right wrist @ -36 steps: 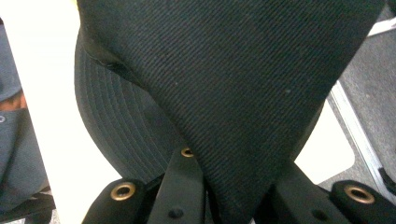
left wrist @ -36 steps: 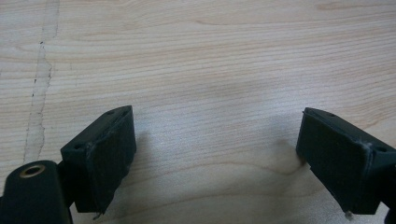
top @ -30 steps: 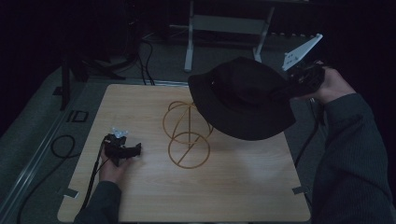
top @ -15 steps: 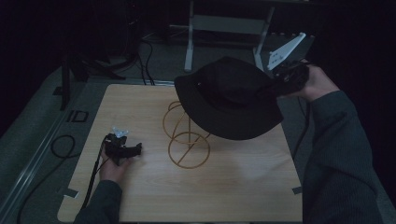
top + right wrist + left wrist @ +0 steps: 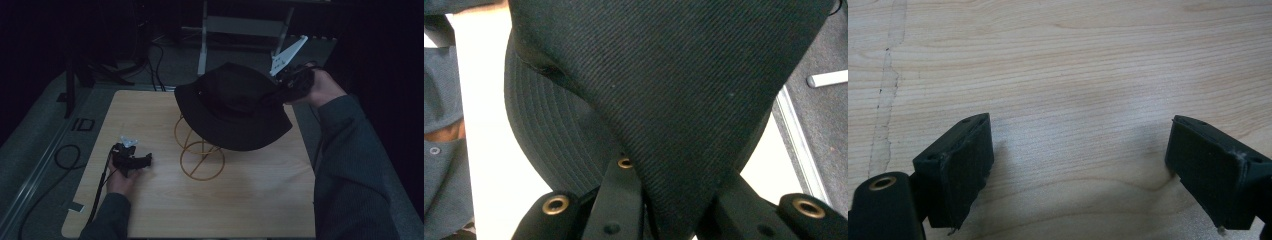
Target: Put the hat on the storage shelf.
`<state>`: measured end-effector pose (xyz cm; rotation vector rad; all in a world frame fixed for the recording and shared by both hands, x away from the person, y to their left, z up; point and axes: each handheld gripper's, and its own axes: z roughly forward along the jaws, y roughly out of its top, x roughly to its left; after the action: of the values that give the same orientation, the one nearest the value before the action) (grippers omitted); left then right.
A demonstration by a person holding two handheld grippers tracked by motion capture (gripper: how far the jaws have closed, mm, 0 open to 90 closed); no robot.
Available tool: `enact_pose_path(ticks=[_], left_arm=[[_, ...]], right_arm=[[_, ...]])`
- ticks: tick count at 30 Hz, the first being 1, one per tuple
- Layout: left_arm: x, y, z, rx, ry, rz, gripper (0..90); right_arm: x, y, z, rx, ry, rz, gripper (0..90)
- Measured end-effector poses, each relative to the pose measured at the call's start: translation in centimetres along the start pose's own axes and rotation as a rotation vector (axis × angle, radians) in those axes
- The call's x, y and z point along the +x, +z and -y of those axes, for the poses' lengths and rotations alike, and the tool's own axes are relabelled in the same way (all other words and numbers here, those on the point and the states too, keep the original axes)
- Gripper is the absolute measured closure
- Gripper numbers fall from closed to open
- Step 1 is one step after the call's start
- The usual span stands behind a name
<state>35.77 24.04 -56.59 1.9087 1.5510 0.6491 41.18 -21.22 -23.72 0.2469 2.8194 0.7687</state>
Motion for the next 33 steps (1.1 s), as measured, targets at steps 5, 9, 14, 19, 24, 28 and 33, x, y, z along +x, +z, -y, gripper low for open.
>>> enact_pose_path(ticks=[5, 9, 14, 19, 24, 28, 33], left_arm=[[0.0, 0.0, 0.0, 0.000, 0.000, 0.000, 12.3], [0.0, 0.0, 0.0, 0.000, 0.000, 0.000, 12.3], [0.0, 0.0, 0.0, 0.000, 0.000, 0.000, 12.3], [0.0, 0.0, 0.0, 0.000, 0.000, 0.000, 12.3], [0.0, 0.0, 0.0, -0.002, -0.003, 0.000, 12.3], [0.0, 0.0, 0.0, -0.002, -0.003, 0.000, 12.3], [0.0, 0.0, 0.0, -0.001, -0.002, 0.000, 12.3]], right_arm=[[0.1, 0.5, -0.5, 0.007, -0.009, -0.009, 86.8], [0.1, 0.8, -0.8, 0.016, -0.011, -0.011, 86.8], [0.2, 1.3, -1.2, 0.019, -0.015, -0.016, 86.7], [0.2, 1.8, -1.6, 0.022, -0.019, -0.024, 86.6], [0.2, 2.4, -2.1, 0.021, -0.025, -0.033, 86.6], [0.3, 3.0, -2.5, 0.029, -0.030, -0.042, 86.4], [0.3, 3.6, -3.1, 0.037, -0.032, -0.047, 86.1]])
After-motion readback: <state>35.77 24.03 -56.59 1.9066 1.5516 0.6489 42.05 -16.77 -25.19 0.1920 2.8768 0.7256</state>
